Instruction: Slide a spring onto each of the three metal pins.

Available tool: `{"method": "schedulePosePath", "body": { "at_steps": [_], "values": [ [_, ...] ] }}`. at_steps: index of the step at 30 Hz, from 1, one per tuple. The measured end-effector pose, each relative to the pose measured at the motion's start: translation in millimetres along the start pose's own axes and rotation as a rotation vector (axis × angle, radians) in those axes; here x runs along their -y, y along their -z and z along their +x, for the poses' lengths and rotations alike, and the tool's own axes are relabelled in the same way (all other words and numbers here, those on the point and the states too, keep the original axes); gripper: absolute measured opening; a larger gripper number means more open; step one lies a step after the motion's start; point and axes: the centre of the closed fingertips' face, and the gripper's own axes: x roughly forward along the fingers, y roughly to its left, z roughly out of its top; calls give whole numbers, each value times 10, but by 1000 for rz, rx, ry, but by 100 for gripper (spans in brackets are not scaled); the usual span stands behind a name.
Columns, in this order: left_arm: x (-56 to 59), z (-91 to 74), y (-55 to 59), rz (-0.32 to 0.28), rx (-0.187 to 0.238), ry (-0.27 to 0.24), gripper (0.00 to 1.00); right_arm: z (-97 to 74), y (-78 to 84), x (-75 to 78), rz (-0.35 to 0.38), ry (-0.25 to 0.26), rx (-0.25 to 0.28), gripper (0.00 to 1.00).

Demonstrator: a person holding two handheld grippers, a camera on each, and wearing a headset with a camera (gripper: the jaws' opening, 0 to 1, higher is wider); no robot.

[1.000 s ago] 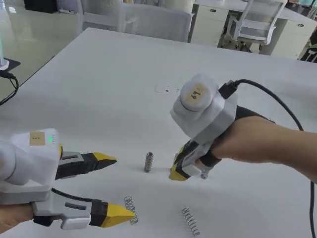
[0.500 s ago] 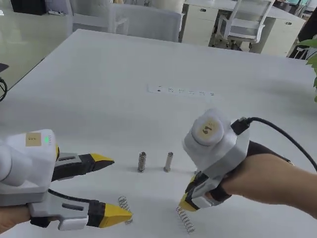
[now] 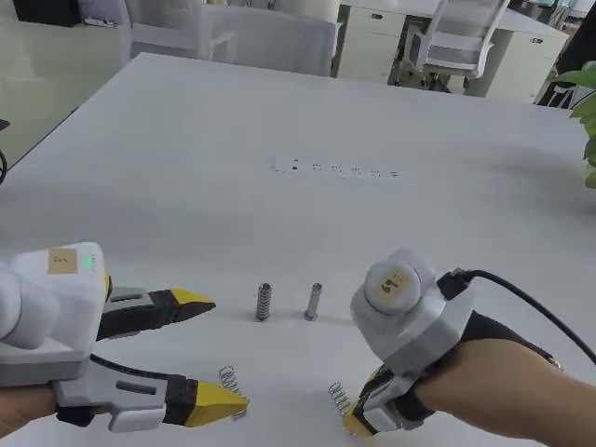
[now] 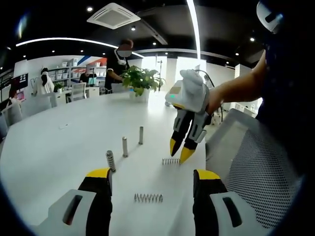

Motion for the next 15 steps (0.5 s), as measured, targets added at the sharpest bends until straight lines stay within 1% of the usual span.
{"method": "schedulePosePath", "body": {
  "at_steps": [3,5,8,10,15],
  "values": [
    [6,9,1,0,0,3,62,21,-1,-16,19,0,1,17],
    [6,16,0,-1,0,5,62,39,-16,-17,26,14,8,17],
    [4,20,-3,-1,2,7,62,56,-14,0,19,40,5,17],
    [1,19,-7,-1,3,6,62,73,10,18,9,57,-8,17],
    [-1,15,-3,-5,4,6,61,88,35,12,-6,63,-18,15]
  ]
}}
